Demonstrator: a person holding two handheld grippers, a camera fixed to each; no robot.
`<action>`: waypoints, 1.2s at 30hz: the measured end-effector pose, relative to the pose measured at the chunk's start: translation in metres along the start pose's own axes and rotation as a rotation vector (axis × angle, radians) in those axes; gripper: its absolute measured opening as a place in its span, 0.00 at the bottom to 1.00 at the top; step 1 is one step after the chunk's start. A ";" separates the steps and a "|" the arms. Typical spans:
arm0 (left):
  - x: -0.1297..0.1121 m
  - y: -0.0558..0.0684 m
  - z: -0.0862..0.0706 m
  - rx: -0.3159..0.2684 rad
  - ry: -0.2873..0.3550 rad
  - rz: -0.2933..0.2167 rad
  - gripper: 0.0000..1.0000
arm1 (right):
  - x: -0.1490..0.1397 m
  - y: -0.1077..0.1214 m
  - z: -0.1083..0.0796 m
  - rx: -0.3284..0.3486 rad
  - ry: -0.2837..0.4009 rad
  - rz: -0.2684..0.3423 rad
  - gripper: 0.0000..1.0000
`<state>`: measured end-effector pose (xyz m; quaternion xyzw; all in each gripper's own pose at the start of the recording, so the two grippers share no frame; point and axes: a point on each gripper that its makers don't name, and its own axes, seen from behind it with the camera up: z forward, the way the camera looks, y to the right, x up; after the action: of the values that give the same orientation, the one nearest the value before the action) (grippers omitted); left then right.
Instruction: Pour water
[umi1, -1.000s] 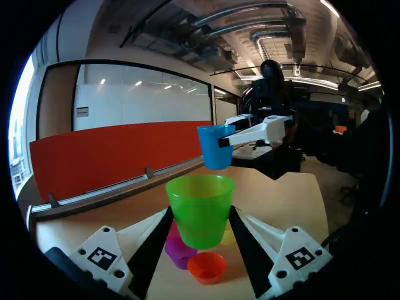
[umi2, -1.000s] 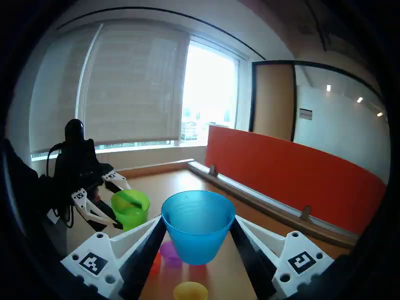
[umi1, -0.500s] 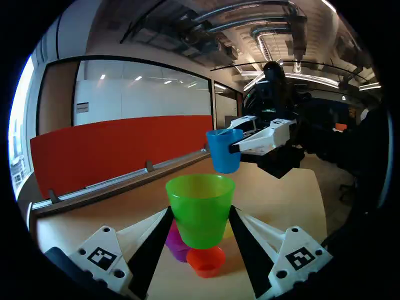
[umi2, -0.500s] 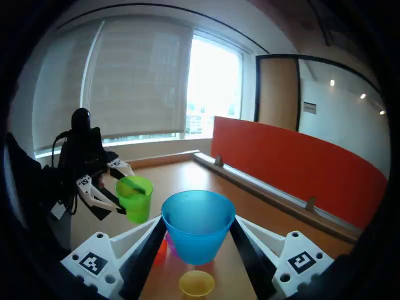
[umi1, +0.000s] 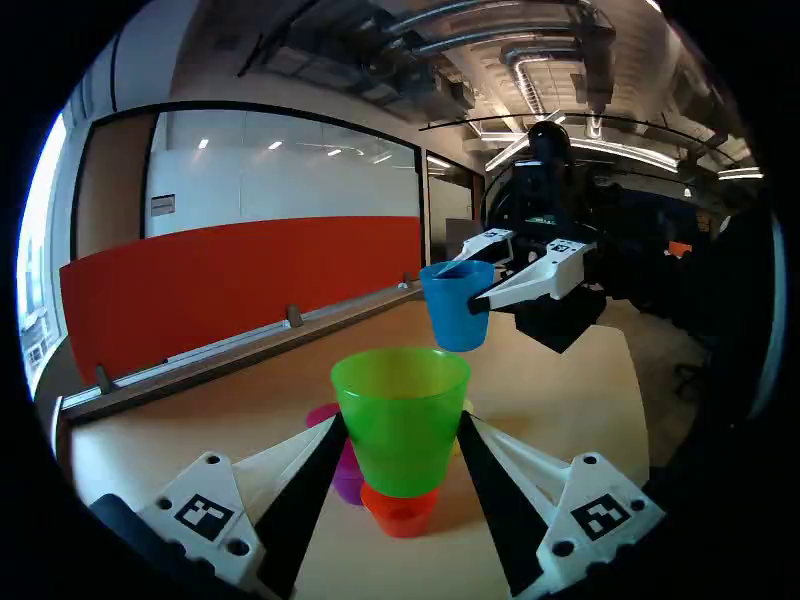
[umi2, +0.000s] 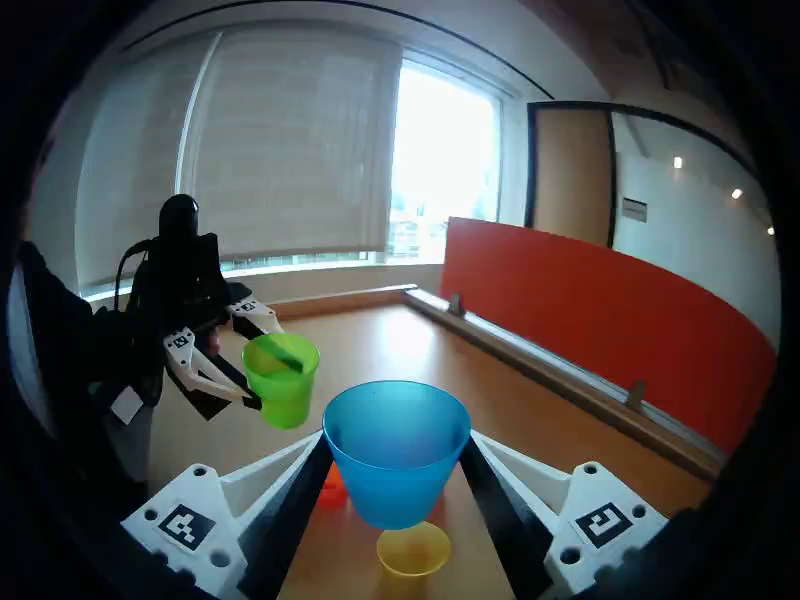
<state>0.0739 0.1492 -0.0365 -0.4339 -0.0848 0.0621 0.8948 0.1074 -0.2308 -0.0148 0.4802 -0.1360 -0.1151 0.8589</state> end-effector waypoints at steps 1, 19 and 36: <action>-0.002 0.000 -0.001 0.000 -0.003 0.000 0.79 | -0.002 -0.001 0.000 0.003 -0.004 -0.001 0.89; -0.032 0.010 -0.010 -0.016 -0.078 -0.002 0.79 | -0.037 -0.019 -0.004 0.038 -0.050 -0.012 0.89; -0.071 0.018 -0.012 -0.042 -0.216 0.048 0.79 | -0.070 -0.037 0.005 0.092 -0.106 0.000 0.89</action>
<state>0.0058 0.1384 -0.0651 -0.4450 -0.1716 0.1279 0.8696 0.0380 -0.2311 -0.0527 0.5125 -0.1863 -0.1340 0.8274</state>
